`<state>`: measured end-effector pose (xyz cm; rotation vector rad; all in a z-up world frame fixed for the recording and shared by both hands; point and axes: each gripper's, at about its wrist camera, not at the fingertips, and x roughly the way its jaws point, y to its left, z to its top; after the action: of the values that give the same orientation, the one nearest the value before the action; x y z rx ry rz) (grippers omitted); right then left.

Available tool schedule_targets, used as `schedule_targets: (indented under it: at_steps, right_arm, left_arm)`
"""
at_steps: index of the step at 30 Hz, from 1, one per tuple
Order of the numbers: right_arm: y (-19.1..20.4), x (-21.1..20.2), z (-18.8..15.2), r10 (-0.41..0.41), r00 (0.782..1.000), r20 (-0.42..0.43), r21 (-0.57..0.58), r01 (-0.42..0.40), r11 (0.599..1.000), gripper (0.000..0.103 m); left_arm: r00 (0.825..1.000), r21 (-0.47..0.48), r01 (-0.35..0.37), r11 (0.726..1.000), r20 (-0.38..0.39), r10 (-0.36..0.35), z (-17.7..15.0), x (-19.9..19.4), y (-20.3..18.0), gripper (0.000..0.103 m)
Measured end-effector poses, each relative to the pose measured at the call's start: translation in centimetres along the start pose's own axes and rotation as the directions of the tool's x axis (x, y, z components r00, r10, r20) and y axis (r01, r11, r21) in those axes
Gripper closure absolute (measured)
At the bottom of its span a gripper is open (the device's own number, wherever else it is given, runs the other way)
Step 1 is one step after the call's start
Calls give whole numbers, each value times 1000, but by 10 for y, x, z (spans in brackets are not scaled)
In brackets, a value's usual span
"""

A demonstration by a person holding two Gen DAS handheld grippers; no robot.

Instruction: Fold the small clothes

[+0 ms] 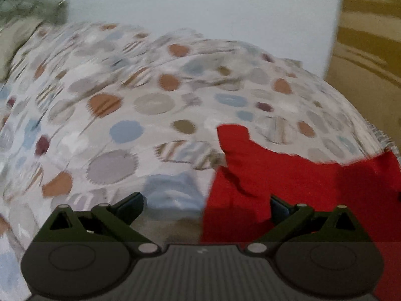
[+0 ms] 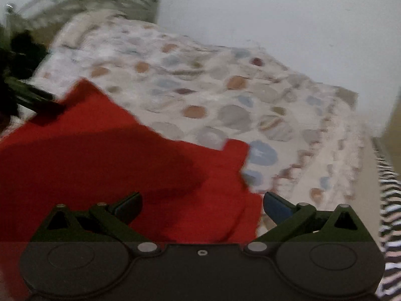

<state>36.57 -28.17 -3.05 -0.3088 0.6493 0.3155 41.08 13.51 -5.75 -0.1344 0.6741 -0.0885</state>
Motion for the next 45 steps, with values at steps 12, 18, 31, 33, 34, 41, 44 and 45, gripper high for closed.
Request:
schedule_targets:
  at_steps: [12,18,31,33,34,41,44,45]
  right_arm:
    - [-75,42,-47,-227,973,-45,460,222,860,0]
    - [-73,22,-41,-217,976,-5,484,192,854,0]
    - [30,-100,-45,-383,923,44,392,337,856,0]
    - [54,-117,-52,-363,931,26,446,314,838,0]
    - [64,-123,-55,-354,935,24,467,303,831,0]
    - [118,-162,-73,-325,946,-20,539,284,793,0]
    - [131,-173,-73,-329,943,-48,530,303,792,0]
    - [134,-175,-72,-321,945,-59,524,303,796,0]
  left_arm:
    - [998,-186,58,981,-19,-62,-20,17,40,0]
    - [996,-240,10,971,-79,-30,-10,-3,35,1]
    - [993,-235,-113,965,-47,105,-60,-132,1,0]
    - [994,-234,-111,966,-49,103,-74,-149,-4,0]
    - [994,-235,-105,966,-55,95,-81,-157,-6,0]
    - [995,-246,-44,968,-96,21,-116,-195,-16,0]
    - [996,-275,-35,961,-93,9,-126,-206,-13,0]
    - [995,-285,-35,958,-98,7,-128,-207,-11,0]
